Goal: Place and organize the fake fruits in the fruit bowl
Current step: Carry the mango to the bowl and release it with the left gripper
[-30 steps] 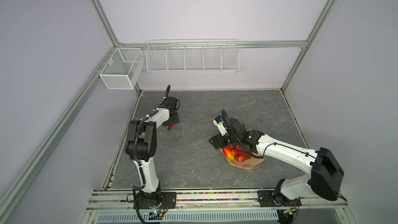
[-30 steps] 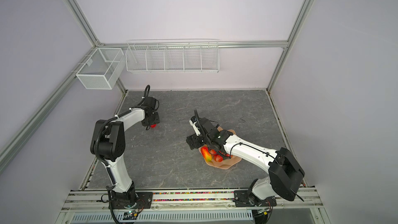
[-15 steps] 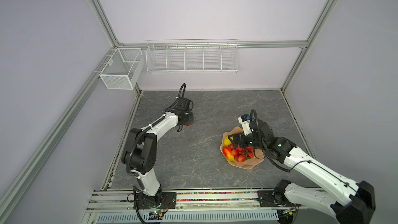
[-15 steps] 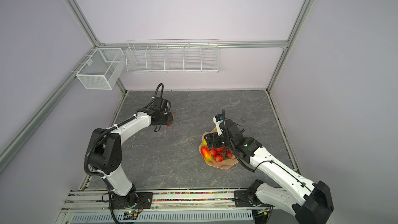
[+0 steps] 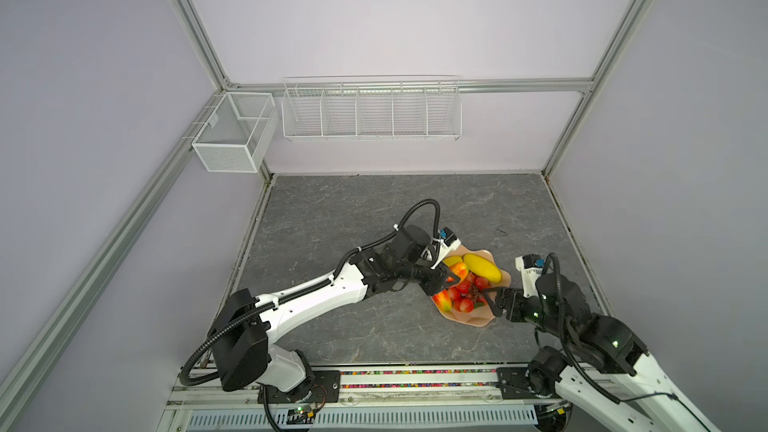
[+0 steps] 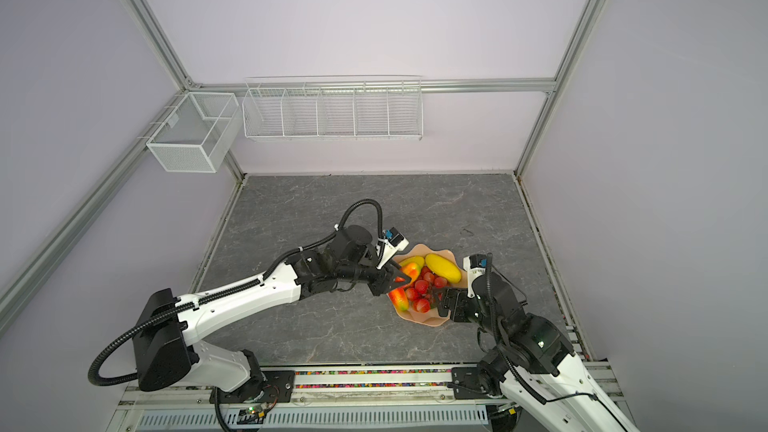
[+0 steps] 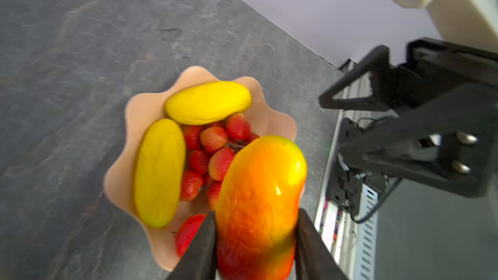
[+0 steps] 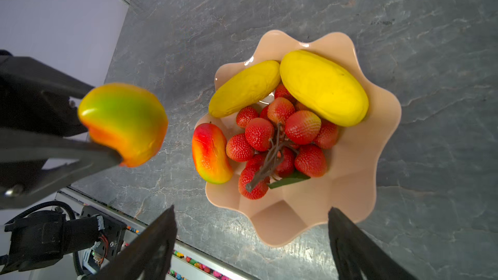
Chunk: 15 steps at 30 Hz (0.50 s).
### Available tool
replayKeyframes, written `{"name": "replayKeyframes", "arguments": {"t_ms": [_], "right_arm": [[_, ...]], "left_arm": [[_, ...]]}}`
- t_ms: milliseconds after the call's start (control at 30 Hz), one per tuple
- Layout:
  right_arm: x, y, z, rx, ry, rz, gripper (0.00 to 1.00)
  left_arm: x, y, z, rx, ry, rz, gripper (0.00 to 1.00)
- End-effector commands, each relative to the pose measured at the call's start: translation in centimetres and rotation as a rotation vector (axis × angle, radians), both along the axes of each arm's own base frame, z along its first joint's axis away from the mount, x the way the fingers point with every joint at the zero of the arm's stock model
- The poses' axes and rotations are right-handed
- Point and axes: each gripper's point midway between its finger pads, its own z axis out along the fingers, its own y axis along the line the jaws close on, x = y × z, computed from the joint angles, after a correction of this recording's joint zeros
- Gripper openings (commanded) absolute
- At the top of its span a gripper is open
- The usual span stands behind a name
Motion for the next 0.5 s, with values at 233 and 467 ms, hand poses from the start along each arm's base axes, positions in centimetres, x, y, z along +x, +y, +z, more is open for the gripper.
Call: {"name": "replayKeyframes", "arguments": {"t_ms": [233,467], "right_arm": [[-1.8,-1.5,-1.3,0.029,0.052,-0.050,0.89],[-1.6,-1.9,-0.7,0.026,0.023,-0.064,0.88]], "left_arm": [[-4.2,-3.0,-3.3,0.079,-0.072,-0.206,0.35],[-5.2,-4.1,-5.9,0.136,-0.076,-0.241,0.35]]}}
